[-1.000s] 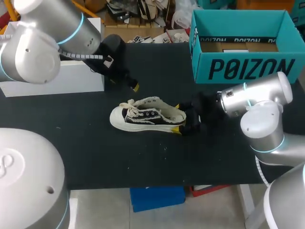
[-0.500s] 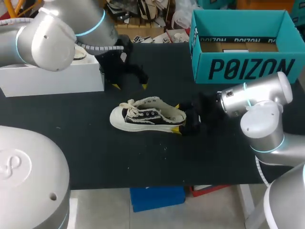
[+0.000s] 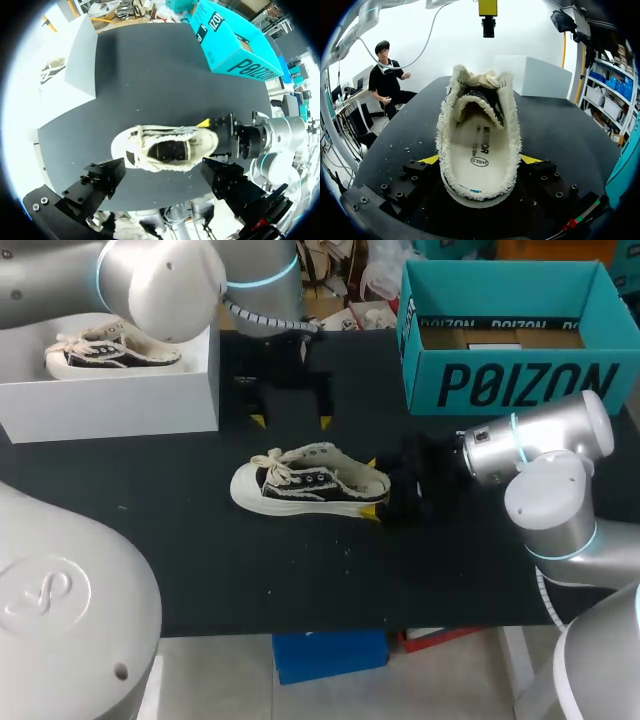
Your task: Take the shoe out of the shoebox, open the shoe tongue, remove and reinsert the insole, then place the shoe into the shoebox
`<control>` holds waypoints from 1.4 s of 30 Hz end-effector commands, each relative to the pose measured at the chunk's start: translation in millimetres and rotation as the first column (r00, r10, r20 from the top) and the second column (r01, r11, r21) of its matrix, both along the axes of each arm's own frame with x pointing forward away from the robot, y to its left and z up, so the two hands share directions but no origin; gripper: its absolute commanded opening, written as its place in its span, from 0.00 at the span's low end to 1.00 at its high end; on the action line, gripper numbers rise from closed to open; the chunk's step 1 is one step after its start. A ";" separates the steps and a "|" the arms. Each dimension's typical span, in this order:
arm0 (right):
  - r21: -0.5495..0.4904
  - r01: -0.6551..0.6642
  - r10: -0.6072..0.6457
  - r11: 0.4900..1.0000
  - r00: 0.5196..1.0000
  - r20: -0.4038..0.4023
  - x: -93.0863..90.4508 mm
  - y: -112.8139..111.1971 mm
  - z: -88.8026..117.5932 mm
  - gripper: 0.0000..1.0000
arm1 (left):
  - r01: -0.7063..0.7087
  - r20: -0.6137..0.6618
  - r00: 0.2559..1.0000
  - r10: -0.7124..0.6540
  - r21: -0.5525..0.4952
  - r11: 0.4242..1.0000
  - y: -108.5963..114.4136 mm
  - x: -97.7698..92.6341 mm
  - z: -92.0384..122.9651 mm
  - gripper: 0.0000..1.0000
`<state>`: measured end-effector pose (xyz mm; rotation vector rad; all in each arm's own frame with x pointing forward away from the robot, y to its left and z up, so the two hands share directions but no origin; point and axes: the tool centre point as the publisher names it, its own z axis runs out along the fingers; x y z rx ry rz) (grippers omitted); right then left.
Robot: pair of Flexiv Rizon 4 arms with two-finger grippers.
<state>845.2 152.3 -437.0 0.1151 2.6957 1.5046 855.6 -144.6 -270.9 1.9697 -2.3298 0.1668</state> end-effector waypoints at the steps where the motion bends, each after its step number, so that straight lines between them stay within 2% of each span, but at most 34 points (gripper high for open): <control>1: -0.002 0.001 -0.001 1.000 1.000 -0.002 2.1 3.2 -4.3 0.00 | -0.004 -0.011 1.000 0.004 0.024 1.000 -5.2 0.1 1.1 1.00; 3: -0.002 0.001 -0.001 1.000 1.000 -0.002 2.1 3.2 -4.3 0.00 | -0.028 -0.018 0.999 0.029 0.073 0.997 -11.4 0.8 0.3 1.00; 7: -0.002 0.001 -0.001 1.000 1.000 -0.002 2.1 3.2 -4.3 0.00 | -0.048 -0.056 0.997 0.052 0.082 0.995 -23.2 -1.7 -0.6 1.00; 17: -0.002 0.001 -0.001 1.000 1.000 -0.002 2.1 3.2 -4.3 0.00 | -0.035 -0.077 0.996 0.047 0.154 0.987 -40.8 -9.4 -21.8 1.00; 20: -0.002 0.001 -0.001 1.000 1.000 -0.002 2.1 3.2 -4.3 0.00 | -0.035 -0.087 0.995 0.050 0.171 0.985 -42.7 -8.8 -29.0 1.00; 30: -0.002 0.001 -0.001 1.000 1.000 -0.002 2.1 3.2 -4.3 0.00 | -0.025 -0.144 0.987 0.076 0.327 0.945 -43.7 -11.4 -53.5 1.00; 42: -0.002 0.001 -0.001 1.000 1.000 -0.002 2.1 3.2 -4.3 0.00 | -0.025 -0.134 0.987 0.094 0.445 0.895 -40.4 -15.2 -74.3 1.00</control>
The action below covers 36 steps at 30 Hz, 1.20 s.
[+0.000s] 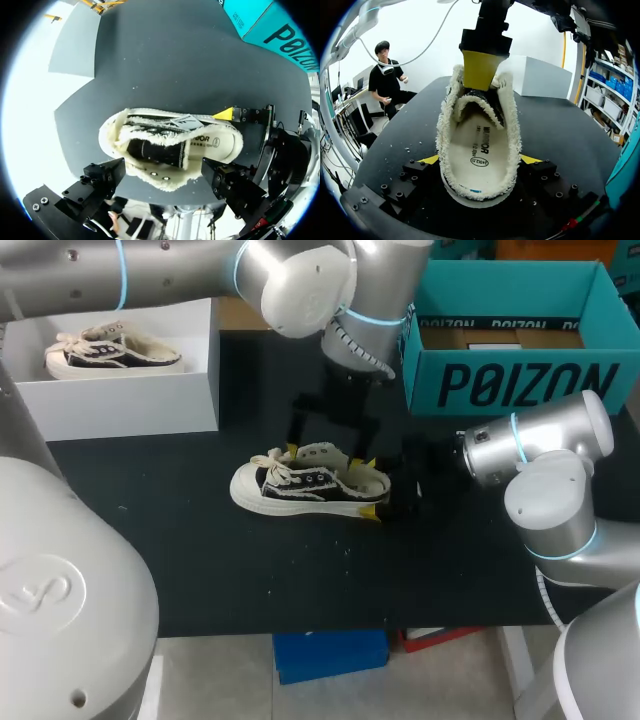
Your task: Take the shoe out of the shoebox, open the shoe tongue, remove and reinsert the insole, then place the shoe into the shoebox
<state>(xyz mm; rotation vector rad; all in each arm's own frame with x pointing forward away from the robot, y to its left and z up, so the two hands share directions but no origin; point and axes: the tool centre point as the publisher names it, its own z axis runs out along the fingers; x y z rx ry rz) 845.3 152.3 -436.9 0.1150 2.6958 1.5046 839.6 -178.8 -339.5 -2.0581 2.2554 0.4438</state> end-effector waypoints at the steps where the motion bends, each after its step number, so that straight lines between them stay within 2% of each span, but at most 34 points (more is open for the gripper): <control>1: -0.002 0.001 -0.001 1.000 1.000 -0.002 2.0 3.2 -4.3 0.00 | 0.010 -0.003 1.000 -0.009 0.071 0.997 -6.0 0.5 -6.5 1.00; 10: -0.002 0.001 -0.001 1.000 1.000 -0.002 2.0 3.2 -4.3 0.00 | 0.013 0.003 1.000 -0.013 0.162 0.987 2.0 -2.8 -16.7 1.00; 24: -0.002 0.001 -0.001 1.000 1.000 -0.002 2.0 3.2 -4.3 0.00 | 0.011 -0.012 1.000 -0.009 0.225 0.974 10.4 -5.4 -29.7 1.00; 27: -0.002 0.001 -0.001 1.000 1.000 -0.002 2.0 3.2 -4.3 0.00 | 0.009 -0.009 1.000 -0.007 0.236 0.972 11.6 -5.3 -30.2 0.80; 30: -0.002 0.001 -0.001 1.000 1.000 -0.002 2.0 3.2 -4.3 0.00 | 0.009 -0.006 1.000 -0.007 0.240 0.971 11.9 -5.1 -30.1 0.50; 34: -0.002 0.001 -0.001 1.000 1.000 -0.002 2.0 3.2 -4.3 0.00 | 0.010 -0.002 1.000 -0.010 0.241 0.970 12.0 -3.9 -29.0 0.49; 36: -0.002 0.001 -0.001 1.000 1.000 -0.002 2.0 3.2 -4.3 0.00 | 0.011 -0.001 1.000 -0.011 0.241 0.970 12.2 -3.1 -28.4 0.44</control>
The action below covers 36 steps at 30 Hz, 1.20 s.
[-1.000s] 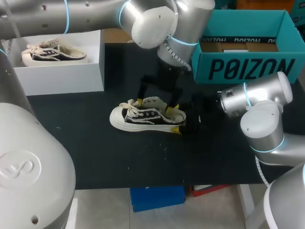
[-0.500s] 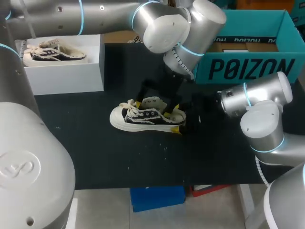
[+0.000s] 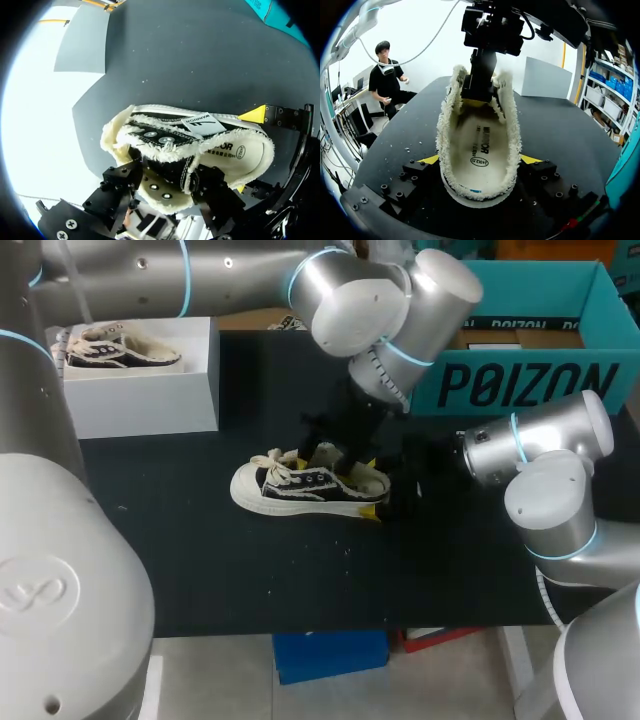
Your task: Take the shoe out of the shoebox, open the shoe tongue, remove and reinsert the insole, then place the shoe into the shoebox
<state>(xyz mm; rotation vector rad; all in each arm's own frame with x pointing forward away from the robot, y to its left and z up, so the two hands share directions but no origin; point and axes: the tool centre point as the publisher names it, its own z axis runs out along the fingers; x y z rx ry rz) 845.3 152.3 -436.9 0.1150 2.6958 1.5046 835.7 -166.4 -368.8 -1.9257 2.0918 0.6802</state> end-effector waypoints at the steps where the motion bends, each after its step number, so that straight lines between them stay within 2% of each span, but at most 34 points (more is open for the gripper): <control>1: -0.002 0.001 -0.001 1.000 1.000 -0.002 2.0 3.1 -4.3 0.00 | 0.002 0.003 1.000 -0.002 0.002 1.000 -0.1 1.2 1.3 0.41; 2: -0.002 0.001 -0.001 1.000 1.000 -0.002 2.0 3.1 -4.3 0.00 | 0.004 0.005 1.000 -0.004 0.004 1.000 0.1 1.5 1.8 0.36; 3: -0.002 0.001 -0.001 1.000 1.000 -0.002 2.0 3.1 -4.3 0.00 | 0.005 0.008 1.000 -0.005 0.007 1.000 0.4 1.9 2.1 0.24; 4: -0.002 0.001 -0.001 1.000 1.000 -0.002 2.0 3.1 -4.3 0.00 | 0.007 0.011 1.000 -0.008 0.013 1.000 0.6 2.2 2.3 0.06; 5: -0.002 0.001 -0.001 1.000 1.000 -0.002 2.0 3.1 -4.3 0.00 | 0.008 0.013 1.000 -0.008 0.014 1.000 1.0 2.6 2.6 0.00; 23: -0.002 0.001 -0.001 1.000 1.000 -0.002 2.0 3.1 -4.3 0.00 | 0.006 0.092 0.996 -0.003 -0.024 1.000 1.0 10.8 24.2 0.00; 36: -0.002 0.001 -0.001 1.000 1.000 -0.002 2.0 3.1 -4.3 0.00 | -0.033 0.198 0.979 0.049 -0.086 0.996 16.7 13.5 44.0 0.00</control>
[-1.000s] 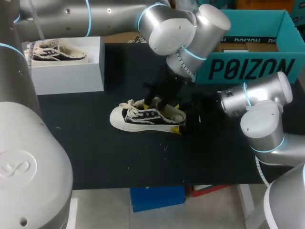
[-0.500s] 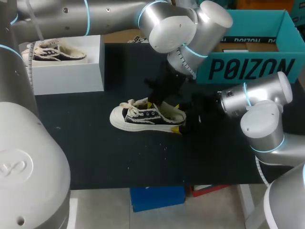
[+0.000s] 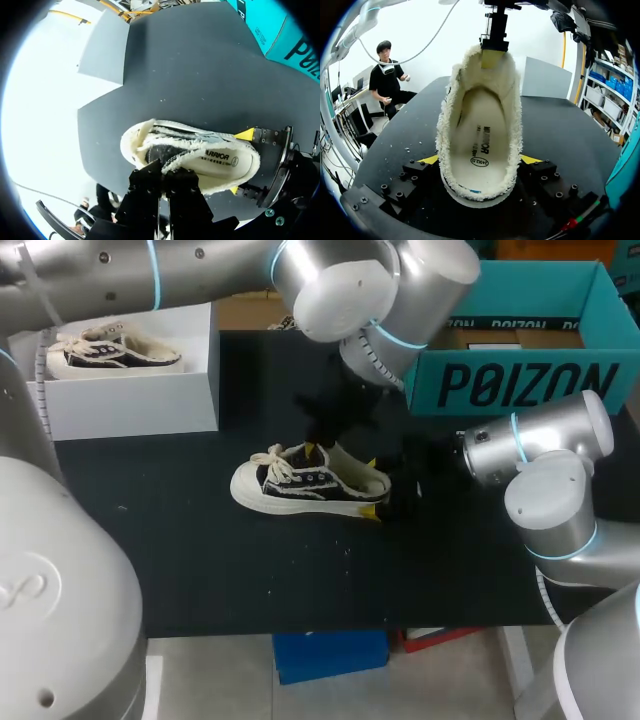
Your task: Take the shoe out of the shoebox, open the shoe tongue, remove and reinsert the insole, then place the shoe into the shoebox
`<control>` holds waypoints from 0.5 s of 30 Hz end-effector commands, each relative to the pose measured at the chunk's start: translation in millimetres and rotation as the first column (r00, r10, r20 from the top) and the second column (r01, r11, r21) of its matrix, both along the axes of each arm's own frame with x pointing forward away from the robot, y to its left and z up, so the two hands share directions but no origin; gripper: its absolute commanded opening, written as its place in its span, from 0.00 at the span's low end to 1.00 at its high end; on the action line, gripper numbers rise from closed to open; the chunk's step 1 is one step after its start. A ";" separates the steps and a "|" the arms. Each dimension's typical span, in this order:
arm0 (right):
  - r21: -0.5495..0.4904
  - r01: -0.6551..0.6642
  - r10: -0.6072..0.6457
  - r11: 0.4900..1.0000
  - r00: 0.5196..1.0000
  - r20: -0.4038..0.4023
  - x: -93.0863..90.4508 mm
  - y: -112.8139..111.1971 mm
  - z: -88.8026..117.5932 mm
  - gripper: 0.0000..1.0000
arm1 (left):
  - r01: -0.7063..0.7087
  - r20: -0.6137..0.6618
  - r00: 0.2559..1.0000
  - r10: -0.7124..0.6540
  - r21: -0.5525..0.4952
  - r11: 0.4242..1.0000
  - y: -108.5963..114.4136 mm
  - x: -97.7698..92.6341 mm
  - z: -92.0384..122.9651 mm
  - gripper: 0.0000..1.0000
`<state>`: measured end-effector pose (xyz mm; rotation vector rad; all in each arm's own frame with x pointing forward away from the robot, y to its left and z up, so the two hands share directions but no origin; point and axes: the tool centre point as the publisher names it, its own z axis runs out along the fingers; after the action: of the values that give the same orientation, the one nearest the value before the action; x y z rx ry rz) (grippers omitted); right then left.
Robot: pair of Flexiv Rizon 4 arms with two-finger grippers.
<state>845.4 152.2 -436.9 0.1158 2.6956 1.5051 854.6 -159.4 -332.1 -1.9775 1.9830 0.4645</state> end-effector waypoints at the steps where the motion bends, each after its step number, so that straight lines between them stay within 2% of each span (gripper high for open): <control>1: -0.002 0.001 -0.001 1.000 1.000 -0.001 1.9 3.3 -4.4 0.00 | 0.002 0.040 0.999 0.000 -0.047 0.999 10.6 -5.5 8.2 0.00; 15: -0.002 0.001 -0.001 1.000 1.000 -0.001 1.9 3.3 -4.4 0.00 | -0.033 0.121 0.992 0.048 -0.118 0.992 31.3 -9.3 11.2 0.00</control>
<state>845.4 152.3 -436.9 0.1151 2.6958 1.5049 848.4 -136.9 -321.9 -2.0375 1.9092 0.2971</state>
